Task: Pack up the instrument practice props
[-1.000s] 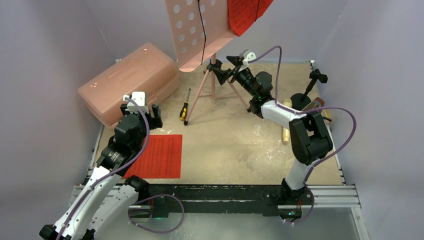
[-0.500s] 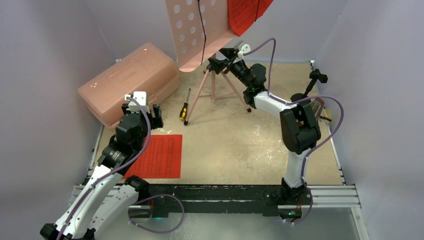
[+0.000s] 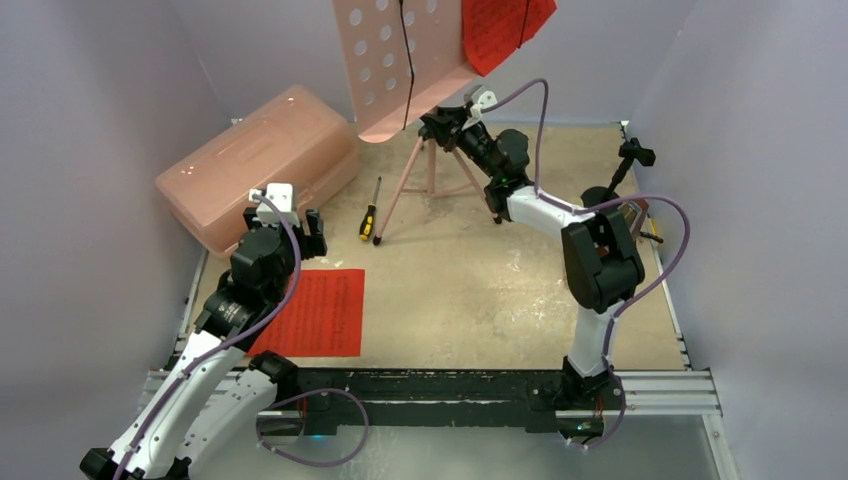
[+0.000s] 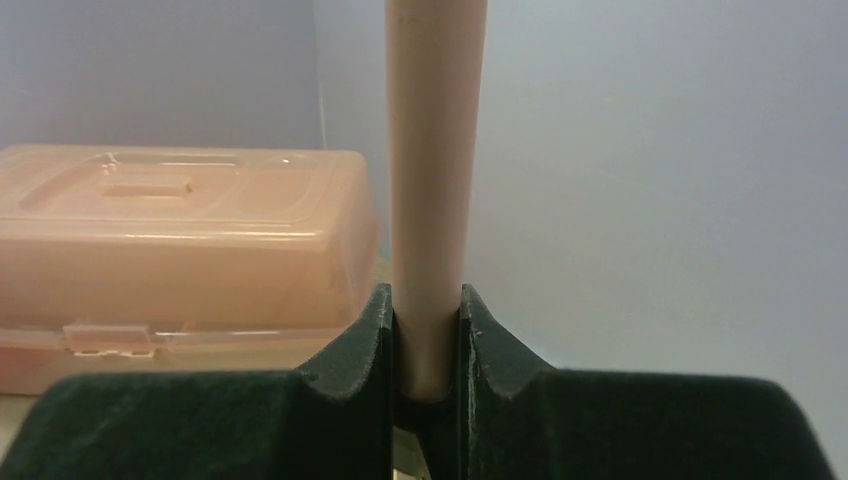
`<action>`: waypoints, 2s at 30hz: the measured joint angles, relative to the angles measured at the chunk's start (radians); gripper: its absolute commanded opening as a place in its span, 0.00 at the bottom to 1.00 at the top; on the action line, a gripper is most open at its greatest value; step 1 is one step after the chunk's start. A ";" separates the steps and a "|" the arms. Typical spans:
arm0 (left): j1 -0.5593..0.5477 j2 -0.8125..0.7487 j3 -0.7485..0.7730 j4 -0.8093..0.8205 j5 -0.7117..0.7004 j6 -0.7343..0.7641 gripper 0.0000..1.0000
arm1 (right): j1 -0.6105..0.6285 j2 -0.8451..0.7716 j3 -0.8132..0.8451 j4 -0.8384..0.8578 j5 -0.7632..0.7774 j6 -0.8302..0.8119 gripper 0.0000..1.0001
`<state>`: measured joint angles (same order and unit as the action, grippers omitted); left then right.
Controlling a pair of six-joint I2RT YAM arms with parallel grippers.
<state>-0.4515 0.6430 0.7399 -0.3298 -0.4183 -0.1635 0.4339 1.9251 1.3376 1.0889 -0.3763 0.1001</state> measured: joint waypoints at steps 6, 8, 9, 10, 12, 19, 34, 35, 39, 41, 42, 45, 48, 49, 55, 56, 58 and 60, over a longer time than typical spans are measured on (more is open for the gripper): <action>0.000 -0.005 0.000 0.000 0.003 0.000 0.72 | 0.005 -0.102 -0.104 -0.045 0.153 -0.061 0.00; 0.000 -0.007 0.000 0.000 0.003 0.000 0.72 | 0.010 -0.135 -0.134 -0.061 0.216 -0.084 0.00; 0.000 -0.008 0.000 0.000 0.004 0.000 0.72 | 0.016 -0.151 -0.151 -0.067 0.262 -0.097 0.00; 0.000 -0.009 0.000 0.000 0.003 0.000 0.72 | 0.022 -0.164 -0.164 -0.071 0.306 -0.109 0.00; 0.000 -0.010 0.000 0.000 0.004 0.000 0.72 | 0.038 -0.182 -0.180 -0.080 0.387 -0.129 0.00; 0.001 -0.014 0.000 0.000 0.004 0.000 0.72 | 0.137 -0.197 -0.190 -0.083 0.764 -0.204 0.00; 0.005 -0.032 0.000 0.000 0.039 0.000 0.74 | 0.245 -0.151 -0.118 -0.097 1.101 -0.212 0.23; 0.005 -0.034 0.000 0.000 0.050 -0.001 0.74 | 0.245 -0.151 -0.118 -0.097 1.102 -0.211 0.27; 0.006 -0.031 0.001 0.010 0.116 -0.002 0.75 | 0.247 -0.161 -0.124 -0.100 1.107 -0.177 0.47; 0.006 -0.019 0.006 0.015 0.157 -0.005 0.75 | 0.248 -0.184 -0.147 -0.113 1.126 -0.153 0.54; 0.006 -0.008 0.012 0.016 0.180 -0.008 0.75 | 0.249 -0.199 -0.164 -0.120 1.135 -0.145 0.56; 0.006 0.023 0.038 0.025 0.259 -0.012 0.76 | 0.250 -0.238 -0.204 -0.134 1.145 -0.133 0.61; 0.006 0.048 0.063 0.035 0.342 -0.021 0.76 | 0.251 -0.291 -0.248 -0.151 1.142 -0.124 0.66; 0.006 0.054 0.072 0.039 0.372 -0.027 0.76 | 0.251 -0.306 -0.259 -0.155 1.142 -0.122 0.67; 0.006 0.096 0.148 0.102 0.573 -0.059 0.77 | 0.251 -0.440 -0.347 -0.215 1.139 -0.098 0.75; 0.006 0.106 0.164 0.113 0.605 -0.066 0.77 | 0.251 -0.470 -0.364 -0.237 1.134 -0.090 0.76; 0.006 0.124 0.193 0.132 0.659 -0.084 0.77 | 0.251 -0.539 -0.405 -0.288 1.123 -0.071 0.78; 0.006 0.146 0.235 0.149 0.723 -0.108 0.77 | 0.251 -0.620 -0.442 -0.343 1.110 -0.057 0.79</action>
<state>-0.4454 0.7891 0.9745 -0.1810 0.3050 -0.2718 0.6853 1.3056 0.8955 0.7456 0.7341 0.0429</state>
